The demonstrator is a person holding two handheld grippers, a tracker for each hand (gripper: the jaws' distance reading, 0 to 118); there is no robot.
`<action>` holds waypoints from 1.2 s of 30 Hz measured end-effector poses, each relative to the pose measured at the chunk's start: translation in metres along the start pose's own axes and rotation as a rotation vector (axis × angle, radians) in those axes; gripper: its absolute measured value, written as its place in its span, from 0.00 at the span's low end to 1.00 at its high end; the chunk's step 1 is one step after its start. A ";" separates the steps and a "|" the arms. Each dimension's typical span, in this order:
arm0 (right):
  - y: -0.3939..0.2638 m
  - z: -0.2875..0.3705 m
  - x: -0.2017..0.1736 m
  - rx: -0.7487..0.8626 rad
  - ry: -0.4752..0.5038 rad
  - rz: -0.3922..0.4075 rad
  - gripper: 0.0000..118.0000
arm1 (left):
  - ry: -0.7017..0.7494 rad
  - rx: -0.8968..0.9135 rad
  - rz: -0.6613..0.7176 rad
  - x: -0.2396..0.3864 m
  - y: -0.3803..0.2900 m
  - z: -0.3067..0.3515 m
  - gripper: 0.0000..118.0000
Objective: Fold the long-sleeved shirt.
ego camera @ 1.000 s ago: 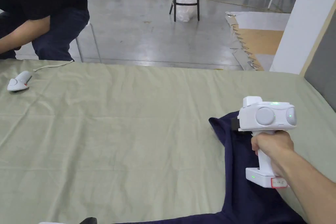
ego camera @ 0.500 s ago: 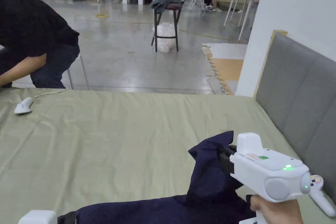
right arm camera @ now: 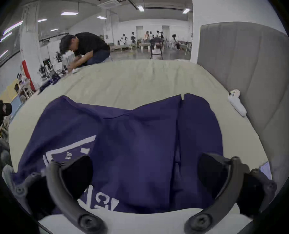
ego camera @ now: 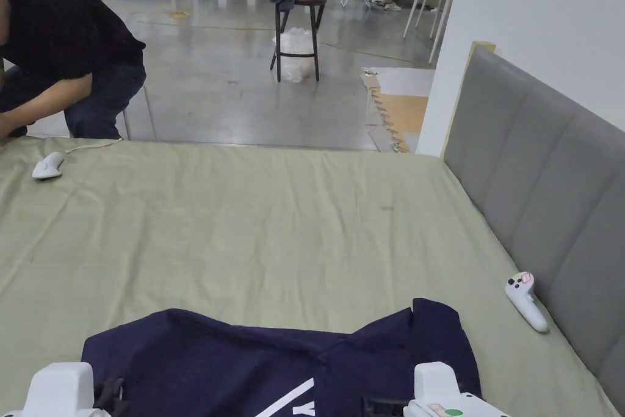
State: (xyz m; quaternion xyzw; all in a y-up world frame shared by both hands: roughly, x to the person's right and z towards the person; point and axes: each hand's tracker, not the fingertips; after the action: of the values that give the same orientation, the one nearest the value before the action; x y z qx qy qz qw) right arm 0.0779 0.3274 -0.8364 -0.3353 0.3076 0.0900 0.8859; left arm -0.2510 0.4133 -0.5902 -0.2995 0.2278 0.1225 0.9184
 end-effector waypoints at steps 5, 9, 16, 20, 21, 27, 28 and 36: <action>0.008 0.073 0.008 0.151 0.035 -0.017 1.00 | -0.013 0.018 0.037 -0.003 -0.001 0.002 0.03; 0.006 0.091 0.020 0.143 0.038 0.003 0.72 | -0.008 0.042 0.034 -0.002 -0.003 0.001 0.03; 0.036 0.022 0.046 0.081 0.028 -0.005 0.06 | -0.008 0.040 0.052 -0.005 0.007 -0.021 0.03; 0.082 -0.028 0.073 0.017 -0.042 0.027 1.00 | -0.002 0.036 0.049 -0.008 0.017 -0.042 0.03; 0.097 -0.035 0.072 0.006 0.011 0.008 0.95 | -0.003 0.034 0.048 -0.011 0.018 -0.047 0.03; 0.133 -0.141 0.107 -0.188 -0.040 0.022 0.95 | 0.010 -0.004 0.062 -0.025 0.021 -0.081 0.03; 0.119 -0.161 0.107 -0.232 -0.023 0.026 0.94 | 0.010 -0.012 0.065 -0.028 0.020 -0.085 0.03; 0.104 -0.166 0.089 -0.248 0.048 0.052 0.10 | 0.045 -0.067 0.116 -0.056 0.022 -0.108 0.04</action>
State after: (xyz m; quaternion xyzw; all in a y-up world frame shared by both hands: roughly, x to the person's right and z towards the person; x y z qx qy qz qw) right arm 0.0304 0.2942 -1.0438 -0.4362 0.3240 0.1423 0.8273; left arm -0.3449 0.3601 -0.6503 -0.3188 0.2611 0.1763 0.8939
